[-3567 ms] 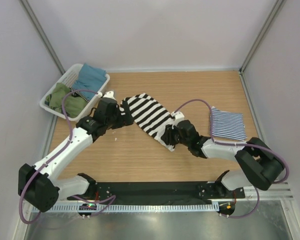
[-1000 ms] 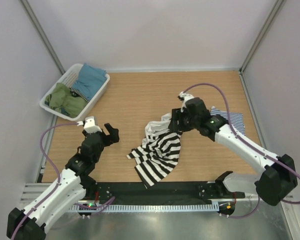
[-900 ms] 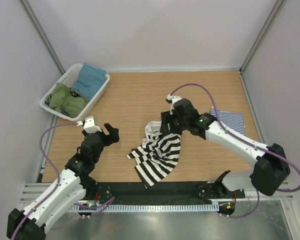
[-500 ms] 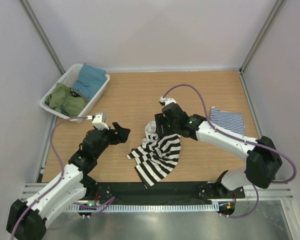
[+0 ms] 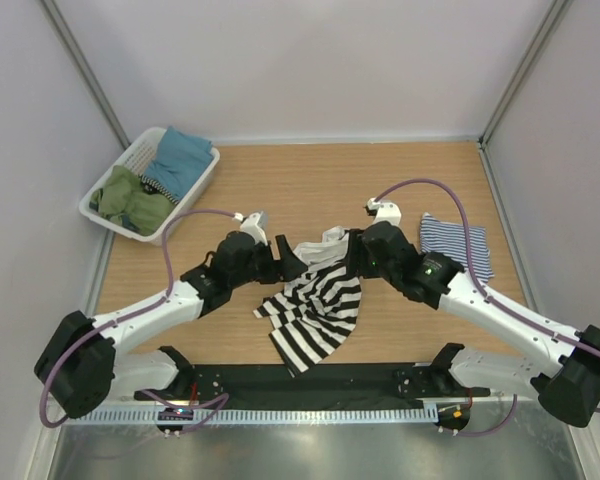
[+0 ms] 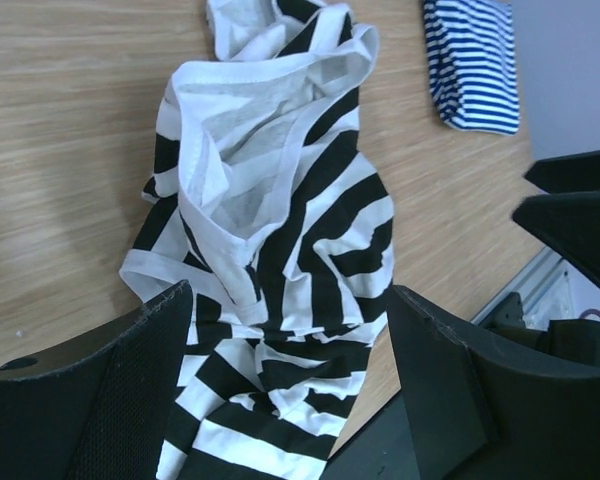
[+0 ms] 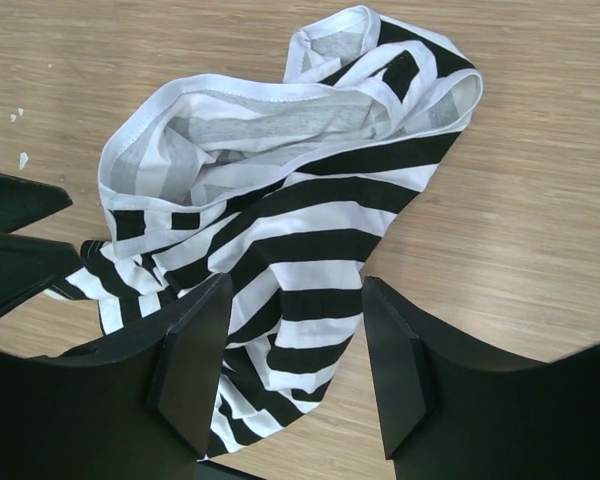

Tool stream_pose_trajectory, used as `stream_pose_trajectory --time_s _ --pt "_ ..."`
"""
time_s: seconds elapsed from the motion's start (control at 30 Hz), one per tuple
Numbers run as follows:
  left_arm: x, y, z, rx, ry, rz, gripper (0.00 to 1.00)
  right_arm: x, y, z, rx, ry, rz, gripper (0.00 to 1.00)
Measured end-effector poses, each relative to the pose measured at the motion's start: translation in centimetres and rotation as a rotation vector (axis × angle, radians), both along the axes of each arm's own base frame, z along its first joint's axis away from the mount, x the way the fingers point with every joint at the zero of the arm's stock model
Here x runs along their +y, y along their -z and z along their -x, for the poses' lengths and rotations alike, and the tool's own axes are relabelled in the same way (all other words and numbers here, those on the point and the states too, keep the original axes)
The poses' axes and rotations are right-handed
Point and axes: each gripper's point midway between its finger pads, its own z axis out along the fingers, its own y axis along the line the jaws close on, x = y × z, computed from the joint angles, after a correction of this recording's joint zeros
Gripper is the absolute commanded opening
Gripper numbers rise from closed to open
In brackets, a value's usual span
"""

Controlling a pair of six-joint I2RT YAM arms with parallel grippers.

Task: Fold and stack the tank tops
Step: Flatten the tank top out

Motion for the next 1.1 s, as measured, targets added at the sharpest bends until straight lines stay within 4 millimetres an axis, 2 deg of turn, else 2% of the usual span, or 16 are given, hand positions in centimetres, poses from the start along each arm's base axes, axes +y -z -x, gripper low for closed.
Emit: stream_pose_trajectory --time_s 0.07,0.17,0.23,0.27,0.3,0.37,0.4,0.53,0.57,0.63,0.67,0.7,0.77,0.9,1.0,1.1 --pt "-0.4 1.1 0.0 0.035 0.003 -0.023 0.77 -0.2 0.1 0.1 0.005 0.006 0.006 0.60" --pt "-1.0 2.9 0.3 0.091 0.010 -0.063 0.68 -0.3 0.2 0.2 0.010 0.008 0.010 0.58" --pt "-1.4 3.6 0.4 0.117 0.016 -0.084 0.56 -0.4 0.1 0.3 0.010 0.009 0.007 0.58" --pt "-1.6 3.9 0.3 0.124 0.019 -0.093 0.48 -0.4 0.1 0.3 0.010 0.008 0.005 0.58" --pt "-1.8 4.1 0.1 0.130 0.020 -0.104 0.33 -0.4 0.2 0.5 0.012 0.006 0.003 0.58" --pt "-2.2 3.9 -0.6 0.131 0.015 -0.115 0.15 -0.4 0.8 0.8 0.026 -0.004 -0.002 0.58" --pt "-2.5 3.6 -1.1 0.119 0.015 -0.124 0.00 -0.3 1.3 1.0 0.037 -0.012 -0.003 0.58" --pt "-2.7 0.7 -5.0 0.095 -0.008 -0.115 0.00 0.6 3.8 2.3 0.094 -0.074 -0.032 0.58" --pt "-2.2 -0.5 -6.7 0.084 -0.036 -0.092 0.00 1.1 4.5 2.9 0.113 -0.102 -0.042 0.61" --pt "0.7 -2.7 -10.5 0.059 -0.131 -0.047 0.00 2.5 5.8 4.1 0.151 -0.163 -0.044 0.64" --pt "2.1 -3.4 -11.8 0.049 -0.173 -0.034 0.00 3.4 6.4 4.7 0.165 -0.197 -0.035 0.65" --pt "4.5 -4.0 -13.6 0.042 -0.242 -0.019 0.00 4.4 7.1 5.3 0.180 -0.233 -0.026 0.65" --pt "7.9 -4.0 -15.3 0.050 -0.341 -0.007 0.00 6.1 8.5 6.9 0.215 -0.304 0.014 0.66" --pt "12.9 -1.8 -15.6 0.109 -0.484 0.014 0.00 8.7 10.2 9.0 0.259 -0.394 0.093 0.66" --pt "15.1 -0.1 -15.2 0.158 -0.548 0.022 0.00 10.4 10.5 10.6 0.256 -0.450 0.127 0.64" --pt "16.5 0.1 -15.4 0.166 -0.588 0.029 0.00 12.2 10.7 12.8 0.259 -0.513 0.152 0.63"
